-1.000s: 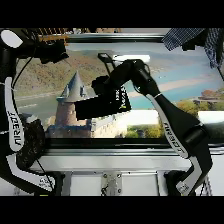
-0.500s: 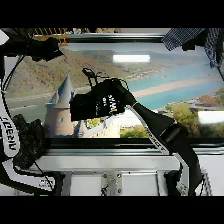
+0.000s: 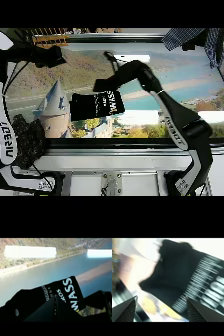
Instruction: Fold the clothes and pants, and hang the long-sleeved shirts on hangers.
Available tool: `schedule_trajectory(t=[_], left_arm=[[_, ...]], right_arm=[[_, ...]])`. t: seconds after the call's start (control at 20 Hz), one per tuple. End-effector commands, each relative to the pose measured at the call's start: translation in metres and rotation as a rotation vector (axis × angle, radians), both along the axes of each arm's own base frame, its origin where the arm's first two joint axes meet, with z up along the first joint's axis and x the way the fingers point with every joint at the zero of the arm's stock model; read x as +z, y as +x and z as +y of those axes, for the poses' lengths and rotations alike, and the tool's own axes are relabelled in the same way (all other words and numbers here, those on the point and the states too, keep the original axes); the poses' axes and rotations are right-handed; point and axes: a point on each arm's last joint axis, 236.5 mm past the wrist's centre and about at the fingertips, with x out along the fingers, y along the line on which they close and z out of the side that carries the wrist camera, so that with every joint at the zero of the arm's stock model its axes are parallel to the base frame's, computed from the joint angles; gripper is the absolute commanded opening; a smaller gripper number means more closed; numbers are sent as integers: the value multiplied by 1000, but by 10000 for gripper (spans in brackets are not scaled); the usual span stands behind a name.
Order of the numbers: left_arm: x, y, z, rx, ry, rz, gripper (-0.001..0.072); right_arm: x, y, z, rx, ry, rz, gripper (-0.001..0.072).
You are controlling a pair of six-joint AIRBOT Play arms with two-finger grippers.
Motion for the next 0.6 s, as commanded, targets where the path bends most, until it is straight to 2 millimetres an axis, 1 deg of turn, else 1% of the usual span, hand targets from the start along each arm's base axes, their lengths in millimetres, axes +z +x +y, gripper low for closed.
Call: schedule_trajectory(t=[0.0,0.05,0.1,0.15,0.2,0.25,0.3,0.35,0.45,0.55], left_arm=[[-34,-24,-21,-36,9,33,10],[-45,-32,-29,-46,9,46,11],[-56,-41,-38,-57,8,62,10],[-65,-49,-46,-69,8,75,11],[-73,-56,-55,-84,9,88,11],[-81,-63,-63,-98,10,101,11],[-87,-68,-69,-109,11,108,11],[-93,-72,-76,-121,13,118,11],[-102,-80,-87,-146,16,134,11],[-103,-83,-97,-166,17,133,11]], right_arm=[[-29,3,-106,-59,-64,151,663],[-43,8,-132,-116,-68,202,663],[-57,10,-152,-166,-67,247,663],[-71,11,-167,-206,-66,280,663],[-85,10,-177,-240,-65,311,664],[-97,10,-182,-262,-62,333,663],[-109,9,-180,-270,-57,354,663],[-116,9,-175,-260,-45,366,664],[-126,5,-151,-212,12,385,664],[-136,1,-127,-183,47,397,664]])
